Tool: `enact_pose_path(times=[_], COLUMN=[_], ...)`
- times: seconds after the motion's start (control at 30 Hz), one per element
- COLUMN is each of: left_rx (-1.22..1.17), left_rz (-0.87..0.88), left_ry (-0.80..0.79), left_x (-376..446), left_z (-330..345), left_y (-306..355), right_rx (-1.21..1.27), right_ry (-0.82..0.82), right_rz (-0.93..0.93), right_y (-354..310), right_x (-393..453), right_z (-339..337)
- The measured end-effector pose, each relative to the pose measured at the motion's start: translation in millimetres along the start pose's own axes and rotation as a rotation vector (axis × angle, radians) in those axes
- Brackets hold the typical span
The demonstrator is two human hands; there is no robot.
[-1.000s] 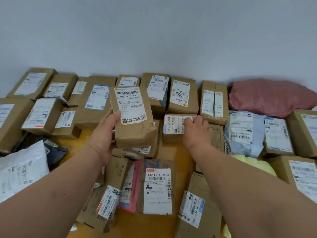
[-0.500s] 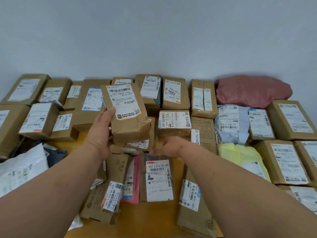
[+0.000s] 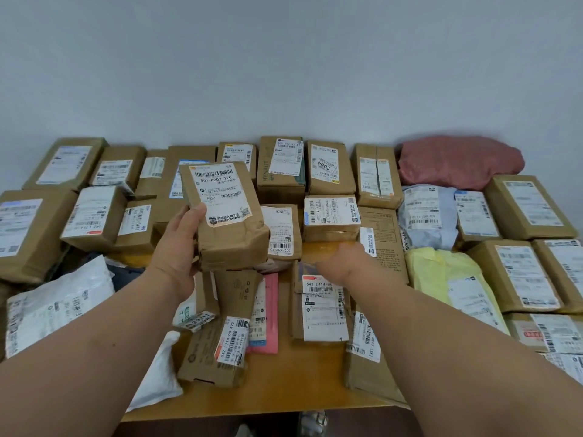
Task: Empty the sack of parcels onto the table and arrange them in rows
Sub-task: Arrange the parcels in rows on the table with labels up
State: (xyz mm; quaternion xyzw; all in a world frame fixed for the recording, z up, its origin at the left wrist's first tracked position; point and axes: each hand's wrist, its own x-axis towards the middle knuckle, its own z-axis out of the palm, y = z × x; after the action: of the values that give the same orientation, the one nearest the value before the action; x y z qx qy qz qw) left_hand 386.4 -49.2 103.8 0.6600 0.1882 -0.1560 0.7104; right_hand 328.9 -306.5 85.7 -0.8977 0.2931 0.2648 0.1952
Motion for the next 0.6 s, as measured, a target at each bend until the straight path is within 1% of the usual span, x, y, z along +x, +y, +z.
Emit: enact_pose_path(times=[0.07, 0.13, 0.2, 0.27, 0.37, 0.47, 0.53, 0.6], left_rx=[0.007, 0.011, 0.014, 0.015, 0.005, 0.012, 0.006, -0.006], left_rz=[0.004, 0.003, 0.002, 0.002, 0.009, 0.017, 0.024, 0.030], left_ry=[-0.004, 0.003, 0.009, 0.010, -0.001, -0.036, -0.047, -0.055], left_x=[0.1, 0.9, 2.5, 4.0, 5.1, 3.6, 2.4, 1.7], left_z=[-3.5, -6.4, -9.7, -11.8, -12.4, -9.3, -6.1, -2.7], left_y=[-0.7, -1.1, -1.4, -1.0, 0.9, 4.7, 7.2, 8.9], right_rx=[0.078, 0.055, 0.016, 0.027, 0.101, 0.147, 0.100, -0.012], right_ry=[-0.053, -0.096, -0.101, -0.114, -0.158, -0.127, -0.104, -0.076], right_rz=[0.040, 0.062, 0.080, 0.103, 0.103, 0.065, 0.020, -0.039], right_y=[-4.5, -12.5, -18.4, -21.8, -24.1, -27.1, -30.6, -33.5], right_x=[-6.5, -16.5, -22.1, -26.3, -31.0, -33.6, -32.3, -29.5], right_z=[7.3, 17.1, 28.3, 29.9, 11.3, -22.5, -42.6, -54.6])
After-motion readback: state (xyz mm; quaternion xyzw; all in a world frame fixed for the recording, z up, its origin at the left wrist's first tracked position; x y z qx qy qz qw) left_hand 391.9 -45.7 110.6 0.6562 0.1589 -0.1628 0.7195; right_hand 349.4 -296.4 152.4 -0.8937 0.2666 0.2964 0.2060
